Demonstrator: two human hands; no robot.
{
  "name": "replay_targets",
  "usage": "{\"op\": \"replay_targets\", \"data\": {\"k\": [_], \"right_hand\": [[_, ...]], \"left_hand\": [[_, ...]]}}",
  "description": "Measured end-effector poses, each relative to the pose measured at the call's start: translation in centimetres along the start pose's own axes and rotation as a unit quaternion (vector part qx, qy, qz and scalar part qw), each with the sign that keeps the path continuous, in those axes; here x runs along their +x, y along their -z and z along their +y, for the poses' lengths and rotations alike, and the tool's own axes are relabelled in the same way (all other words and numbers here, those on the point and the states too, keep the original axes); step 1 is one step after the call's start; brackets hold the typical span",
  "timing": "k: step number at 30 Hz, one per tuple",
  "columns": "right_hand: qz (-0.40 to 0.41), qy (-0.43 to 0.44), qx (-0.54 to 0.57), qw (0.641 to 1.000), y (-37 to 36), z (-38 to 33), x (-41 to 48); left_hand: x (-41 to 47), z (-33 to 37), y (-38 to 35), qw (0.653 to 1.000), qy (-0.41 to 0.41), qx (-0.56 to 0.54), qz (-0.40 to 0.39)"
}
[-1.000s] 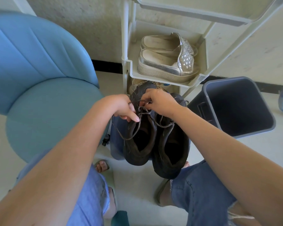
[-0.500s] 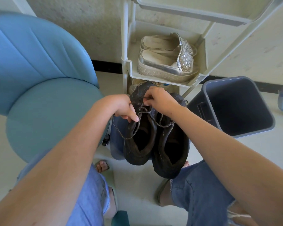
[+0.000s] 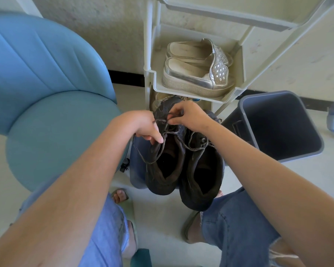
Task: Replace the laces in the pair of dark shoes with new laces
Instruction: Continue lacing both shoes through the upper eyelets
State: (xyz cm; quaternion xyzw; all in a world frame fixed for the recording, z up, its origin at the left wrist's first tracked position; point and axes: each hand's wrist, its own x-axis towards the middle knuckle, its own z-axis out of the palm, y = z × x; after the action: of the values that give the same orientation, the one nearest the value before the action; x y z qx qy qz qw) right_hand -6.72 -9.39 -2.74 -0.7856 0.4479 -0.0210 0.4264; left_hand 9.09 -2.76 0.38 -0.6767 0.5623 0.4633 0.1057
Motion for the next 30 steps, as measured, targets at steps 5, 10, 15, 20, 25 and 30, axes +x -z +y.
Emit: {"op": "replay_targets", "data": {"k": [5,10,15,20,25,30], "right_hand": [[-0.054,0.008,0.038,0.998,1.4,0.1,-0.6],[-0.003,-0.024,0.099,0.995,3.2,0.7,-0.9],[-0.021,-0.065,0.004,0.998,2.8,1.2,-0.8],[-0.045,-0.055,0.010,0.997,2.5,0.9,-0.9],[-0.069,-0.062,-0.009,0.996,2.1,1.0,-0.9],[-0.077,-0.048,-0.004,0.996,2.3,1.4,-1.3]], "left_hand": [[-0.2,0.0,0.2,1.000,0.008,0.004,-0.013],[0.5,0.9,0.4,0.996,0.052,-0.052,0.056],[1.7,1.3,0.0,0.987,0.022,-0.062,0.147],[2.2,1.2,-1.2,0.983,0.010,-0.045,0.178],[2.6,0.9,-1.7,0.977,-0.017,-0.025,0.212],[3.4,0.6,-1.7,0.964,-0.036,-0.091,0.246]]}}
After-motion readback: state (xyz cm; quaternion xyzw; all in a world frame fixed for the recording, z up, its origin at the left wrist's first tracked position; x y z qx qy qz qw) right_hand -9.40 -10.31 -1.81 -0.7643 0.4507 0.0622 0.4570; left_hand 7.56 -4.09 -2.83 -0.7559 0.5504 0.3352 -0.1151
